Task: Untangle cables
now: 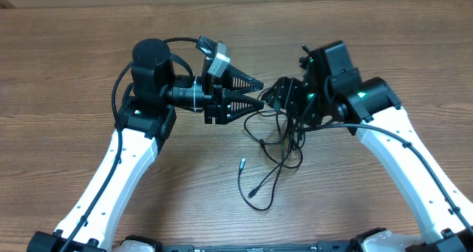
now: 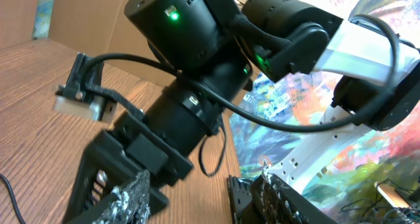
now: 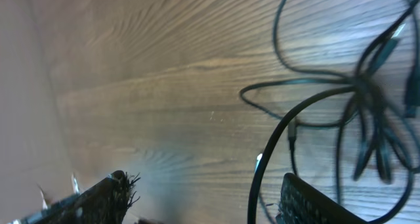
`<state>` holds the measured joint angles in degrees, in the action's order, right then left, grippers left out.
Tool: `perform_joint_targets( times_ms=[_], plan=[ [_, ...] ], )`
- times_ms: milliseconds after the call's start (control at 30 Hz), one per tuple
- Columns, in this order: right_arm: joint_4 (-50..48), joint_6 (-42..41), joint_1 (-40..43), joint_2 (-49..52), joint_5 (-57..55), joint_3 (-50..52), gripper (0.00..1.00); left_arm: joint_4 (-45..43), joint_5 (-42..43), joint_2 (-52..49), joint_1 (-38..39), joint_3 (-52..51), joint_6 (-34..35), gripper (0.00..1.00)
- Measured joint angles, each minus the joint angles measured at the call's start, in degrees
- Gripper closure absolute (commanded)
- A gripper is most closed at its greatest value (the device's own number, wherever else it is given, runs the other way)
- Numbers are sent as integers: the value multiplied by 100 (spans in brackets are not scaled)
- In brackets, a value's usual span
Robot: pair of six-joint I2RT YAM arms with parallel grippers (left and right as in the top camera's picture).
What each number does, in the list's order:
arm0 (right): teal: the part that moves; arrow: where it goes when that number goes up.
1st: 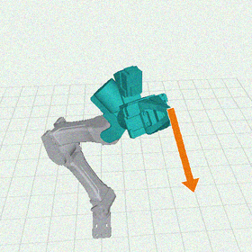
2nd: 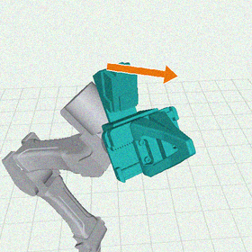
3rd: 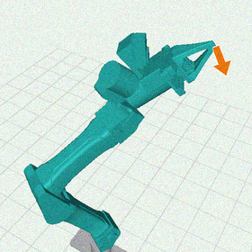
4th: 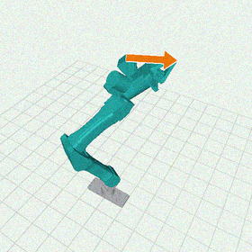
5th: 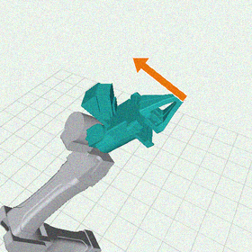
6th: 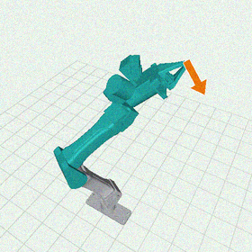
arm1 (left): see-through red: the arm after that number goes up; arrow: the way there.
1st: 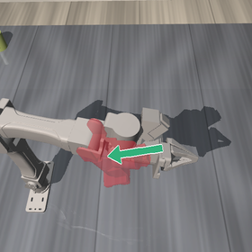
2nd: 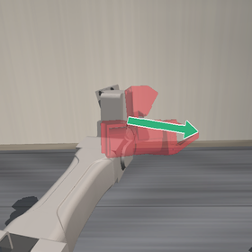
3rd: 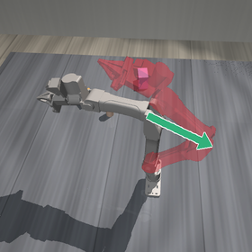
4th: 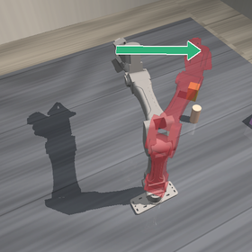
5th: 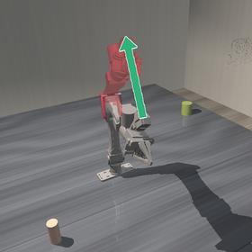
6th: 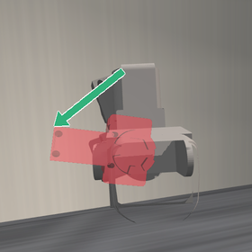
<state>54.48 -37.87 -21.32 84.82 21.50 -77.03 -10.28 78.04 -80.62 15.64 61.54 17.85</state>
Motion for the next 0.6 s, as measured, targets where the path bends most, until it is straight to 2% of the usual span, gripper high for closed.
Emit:
perform_joint_targets(
  times_ms=[233,367,600],
  plan=[
    [-201,15,544,0,-11,0,27,2,2,0,0,0,2,45],
    [-297,24,949,0,-63,0,14,2,2,0,0,0,2,45],
    [146,44,1241,0,-514,0,12,2,2,0,0,0,0,43]
  ],
)
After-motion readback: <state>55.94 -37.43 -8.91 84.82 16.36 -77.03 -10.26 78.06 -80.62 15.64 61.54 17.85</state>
